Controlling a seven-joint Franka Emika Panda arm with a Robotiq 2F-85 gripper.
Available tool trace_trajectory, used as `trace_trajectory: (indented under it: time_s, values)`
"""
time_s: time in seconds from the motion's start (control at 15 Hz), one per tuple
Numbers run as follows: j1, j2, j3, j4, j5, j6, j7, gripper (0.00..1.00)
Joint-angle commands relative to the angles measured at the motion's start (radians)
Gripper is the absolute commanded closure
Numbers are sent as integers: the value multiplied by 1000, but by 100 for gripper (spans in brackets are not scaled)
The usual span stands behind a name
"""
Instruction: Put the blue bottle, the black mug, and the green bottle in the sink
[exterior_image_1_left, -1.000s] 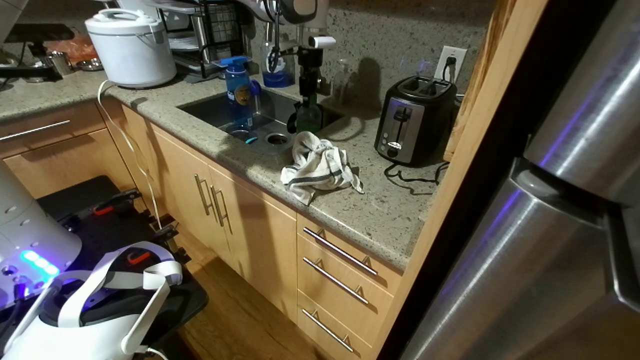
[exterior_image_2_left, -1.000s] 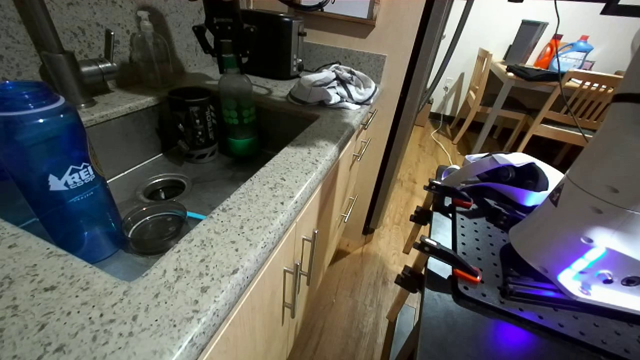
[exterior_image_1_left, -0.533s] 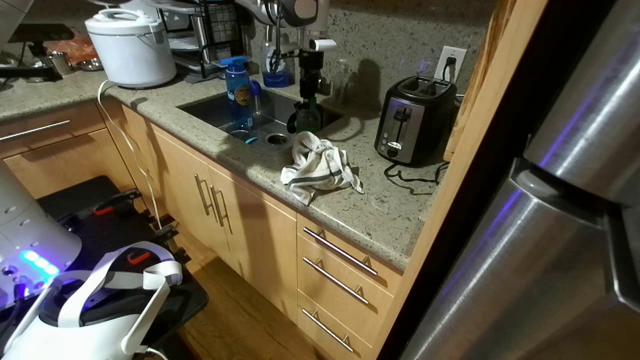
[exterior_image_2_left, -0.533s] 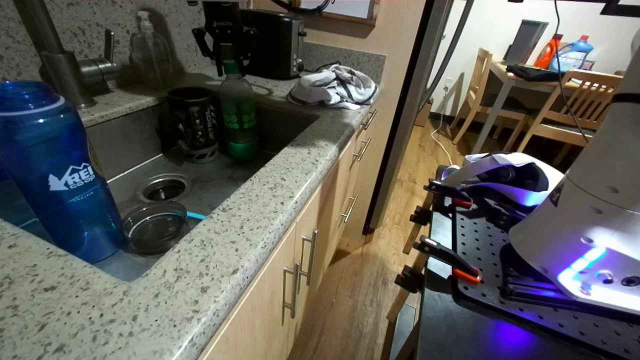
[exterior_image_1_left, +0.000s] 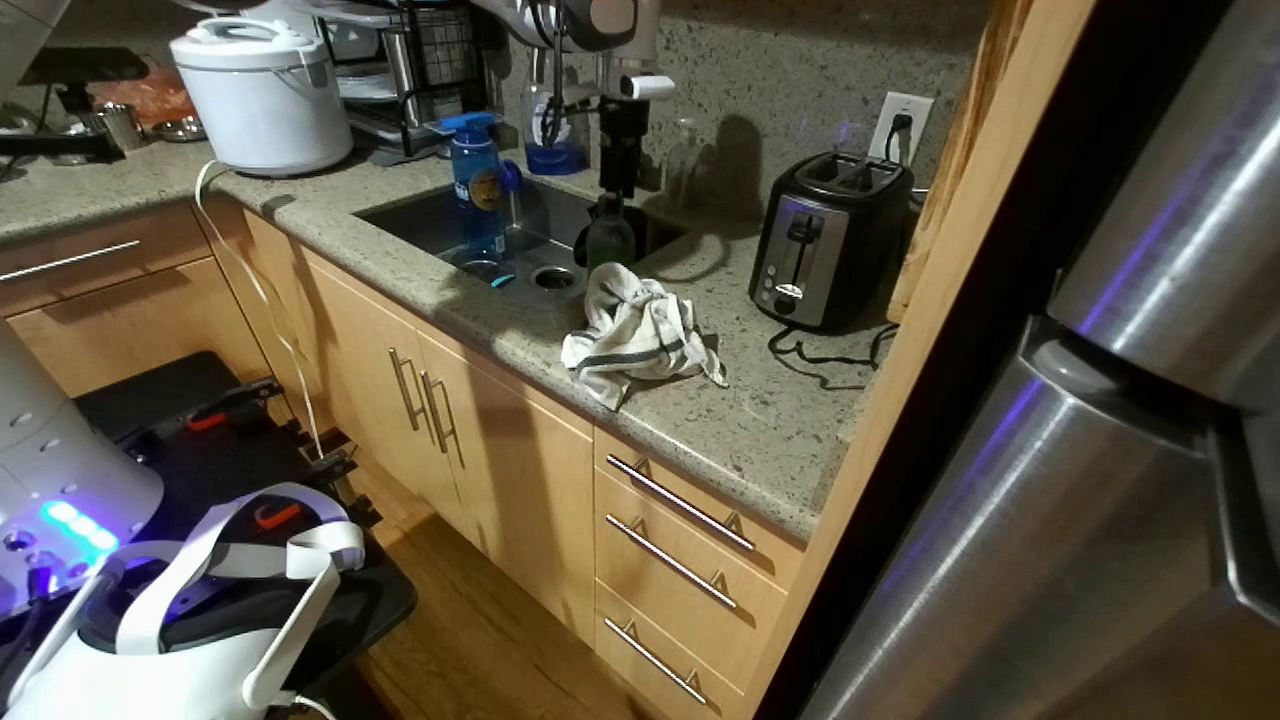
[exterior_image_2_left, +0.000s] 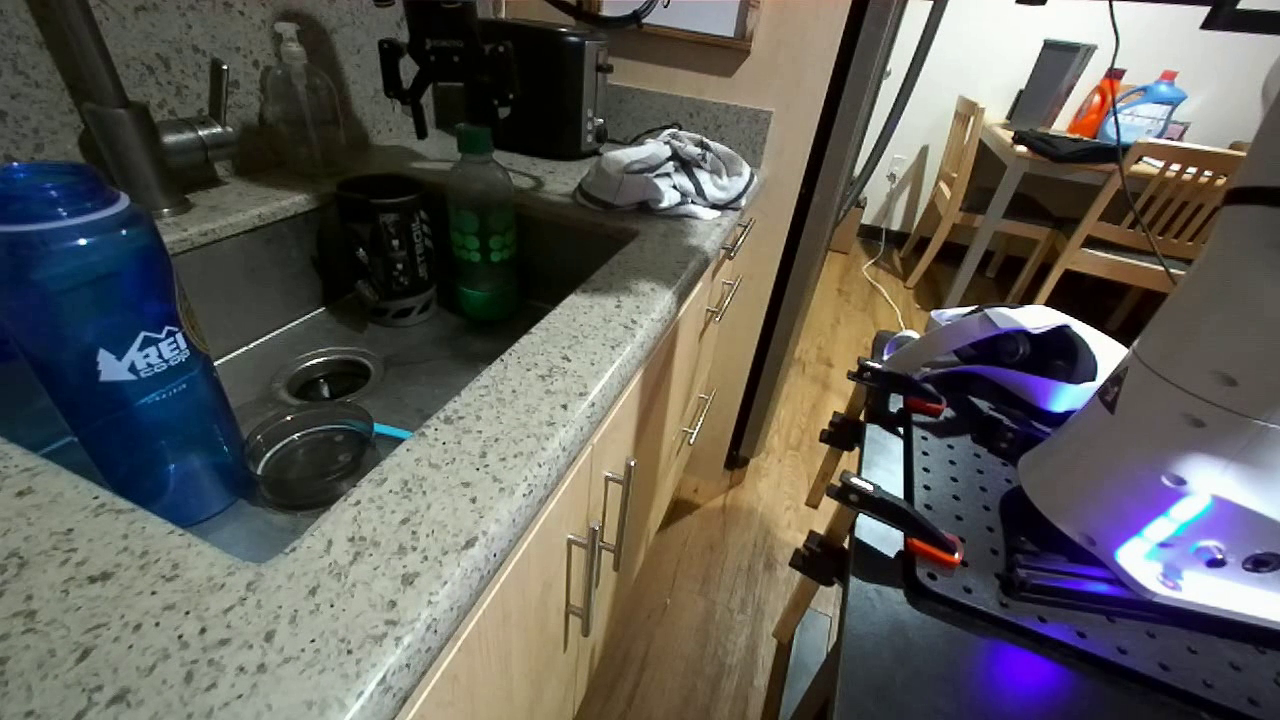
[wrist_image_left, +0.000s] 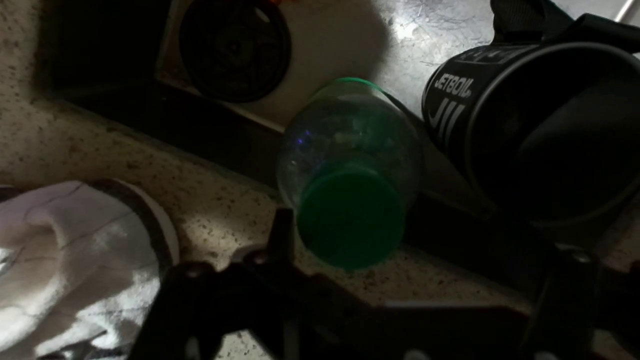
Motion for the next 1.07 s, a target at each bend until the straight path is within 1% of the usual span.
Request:
trace_trajectory:
  time_s: [0.0,0.2,0.47,0.73,1.0]
  values:
    - [3,6,-14,32,19,-31,25,0]
    - [4,-28,-27,-4,13,-25,49,0]
    - [-1,-137,-68,-128,-5,3,98,0]
    - [-4,-263,-108,-271,-26,42,120,0]
    - [4,-389,-132,-440,-87,95,128,0]
